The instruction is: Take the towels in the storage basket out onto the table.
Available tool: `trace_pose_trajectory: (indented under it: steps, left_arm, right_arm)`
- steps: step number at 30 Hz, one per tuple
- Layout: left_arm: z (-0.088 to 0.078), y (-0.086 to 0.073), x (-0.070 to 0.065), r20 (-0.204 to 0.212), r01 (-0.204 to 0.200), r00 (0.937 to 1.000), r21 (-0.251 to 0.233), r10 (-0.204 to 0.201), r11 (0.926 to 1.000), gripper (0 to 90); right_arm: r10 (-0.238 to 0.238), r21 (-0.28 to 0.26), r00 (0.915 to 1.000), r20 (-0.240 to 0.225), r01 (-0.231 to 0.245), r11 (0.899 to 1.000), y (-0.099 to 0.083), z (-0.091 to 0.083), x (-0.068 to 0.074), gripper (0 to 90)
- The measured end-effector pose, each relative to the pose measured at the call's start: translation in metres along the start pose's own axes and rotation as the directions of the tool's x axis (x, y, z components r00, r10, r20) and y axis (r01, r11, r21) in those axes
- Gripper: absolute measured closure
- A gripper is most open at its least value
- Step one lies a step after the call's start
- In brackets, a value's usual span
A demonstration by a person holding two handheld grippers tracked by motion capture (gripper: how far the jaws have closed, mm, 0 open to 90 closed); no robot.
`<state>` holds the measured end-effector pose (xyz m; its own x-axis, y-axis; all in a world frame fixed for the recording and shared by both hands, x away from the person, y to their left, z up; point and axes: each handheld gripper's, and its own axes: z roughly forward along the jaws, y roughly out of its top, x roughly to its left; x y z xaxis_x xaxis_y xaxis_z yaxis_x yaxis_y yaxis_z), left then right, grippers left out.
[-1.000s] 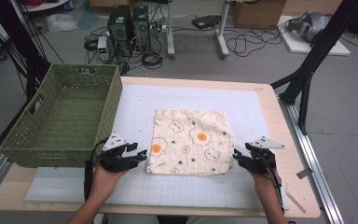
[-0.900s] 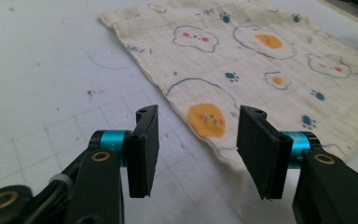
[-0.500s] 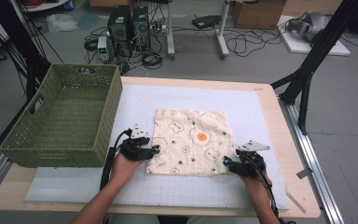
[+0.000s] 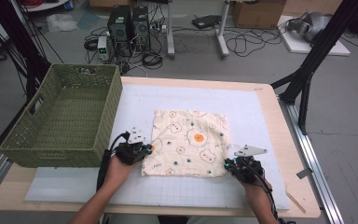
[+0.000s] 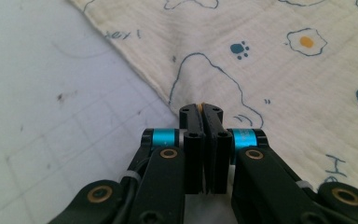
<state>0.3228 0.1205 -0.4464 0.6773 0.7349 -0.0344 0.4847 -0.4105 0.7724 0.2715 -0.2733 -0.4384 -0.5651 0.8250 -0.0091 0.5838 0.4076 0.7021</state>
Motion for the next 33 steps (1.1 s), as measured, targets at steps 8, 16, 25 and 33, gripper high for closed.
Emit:
trace_pose_trajectory:
  steps: [8,16,25,33]
  left_arm:
    - [-0.023,-0.011,-0.009,0.097,-0.016,0.9951,0.015,0.015,0.9998,86.9]
    - [-0.028,-0.007,-0.003,0.057,0.057,0.9969,-0.062,-0.054,0.9964,52.5]
    - [0.0,0.03,0.026,-0.011,0.09,0.9956,-0.164,-0.093,0.9823,45.5]
    - [0.036,0.042,0.044,-0.048,0.12,0.991,-0.098,-0.125,0.9879,49.0]
  right_arm:
    - [0.008,0.035,0.9994,-0.034,-0.007,0.999,-0.013,-0.029,0.016,87.4]
    - [-0.019,-0.04,0.9998,-0.012,0.018,0.999,-0.012,-0.033,0.015,60.5]
    - [0.033,-0.143,0.9992,0.02,-0.03,0.989,0.036,-0.003,-0.026,57.7]
    - [0.001,-0.097,0.9973,0.073,0.006,0.995,0.068,0.035,-0.044,63.6]
